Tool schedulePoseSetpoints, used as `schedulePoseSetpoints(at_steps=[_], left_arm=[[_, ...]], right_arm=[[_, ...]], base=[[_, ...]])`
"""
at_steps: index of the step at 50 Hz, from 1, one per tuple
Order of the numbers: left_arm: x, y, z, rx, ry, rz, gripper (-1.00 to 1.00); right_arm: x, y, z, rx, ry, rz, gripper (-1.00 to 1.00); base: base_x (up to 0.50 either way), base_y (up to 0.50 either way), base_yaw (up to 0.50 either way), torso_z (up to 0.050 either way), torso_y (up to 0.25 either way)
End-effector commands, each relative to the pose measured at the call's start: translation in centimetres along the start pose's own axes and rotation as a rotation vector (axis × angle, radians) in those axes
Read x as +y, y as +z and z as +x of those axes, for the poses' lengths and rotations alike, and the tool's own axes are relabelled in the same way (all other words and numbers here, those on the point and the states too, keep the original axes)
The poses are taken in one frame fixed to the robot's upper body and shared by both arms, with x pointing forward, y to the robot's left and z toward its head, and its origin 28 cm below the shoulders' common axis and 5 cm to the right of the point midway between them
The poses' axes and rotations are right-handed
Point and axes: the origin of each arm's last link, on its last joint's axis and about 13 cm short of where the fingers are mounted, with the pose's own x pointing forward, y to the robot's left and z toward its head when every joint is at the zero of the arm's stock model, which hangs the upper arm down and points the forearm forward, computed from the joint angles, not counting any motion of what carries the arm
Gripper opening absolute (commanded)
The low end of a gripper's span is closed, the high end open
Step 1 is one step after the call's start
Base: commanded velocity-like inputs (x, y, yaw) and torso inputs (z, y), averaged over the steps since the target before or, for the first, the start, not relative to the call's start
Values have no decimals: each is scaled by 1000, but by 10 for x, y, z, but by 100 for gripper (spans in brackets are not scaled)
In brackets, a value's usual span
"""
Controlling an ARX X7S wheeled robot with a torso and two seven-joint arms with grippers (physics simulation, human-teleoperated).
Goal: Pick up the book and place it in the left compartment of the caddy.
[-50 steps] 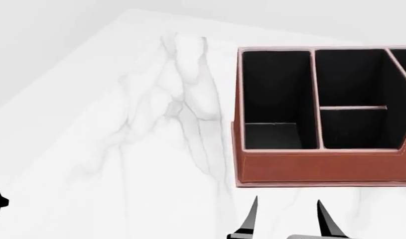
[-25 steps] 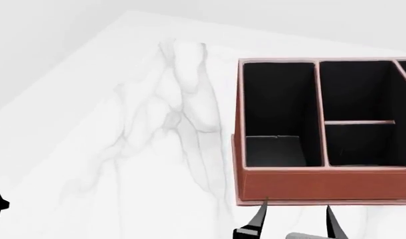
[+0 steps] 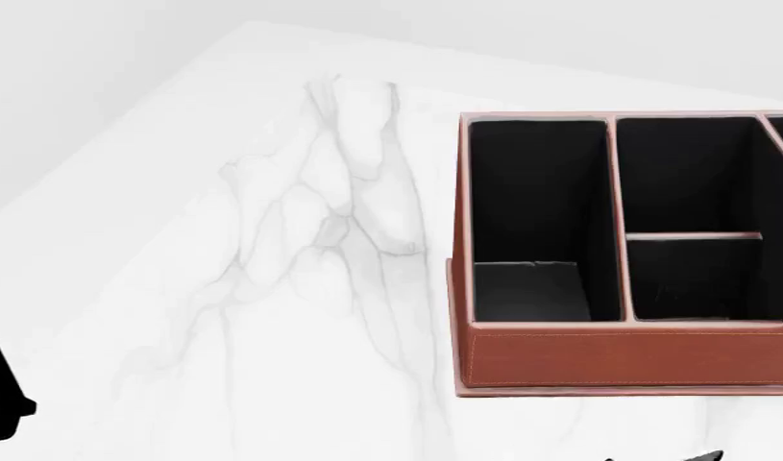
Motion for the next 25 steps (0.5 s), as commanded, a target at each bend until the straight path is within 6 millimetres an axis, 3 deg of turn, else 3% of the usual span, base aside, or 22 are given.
schedulePoseSetpoints(at_steps=[1, 25], left_arm=[[-2, -1, -2, 6, -17, 0, 100], [-1, -3, -5, 6, -25, 0, 100]], right_arm=[[-18, 0, -5, -33, -249, -1, 100], [-15, -25, 2, 166, -243, 52, 100]], base=[[0, 0, 0, 0, 0], [0, 0, 0, 0, 0]])
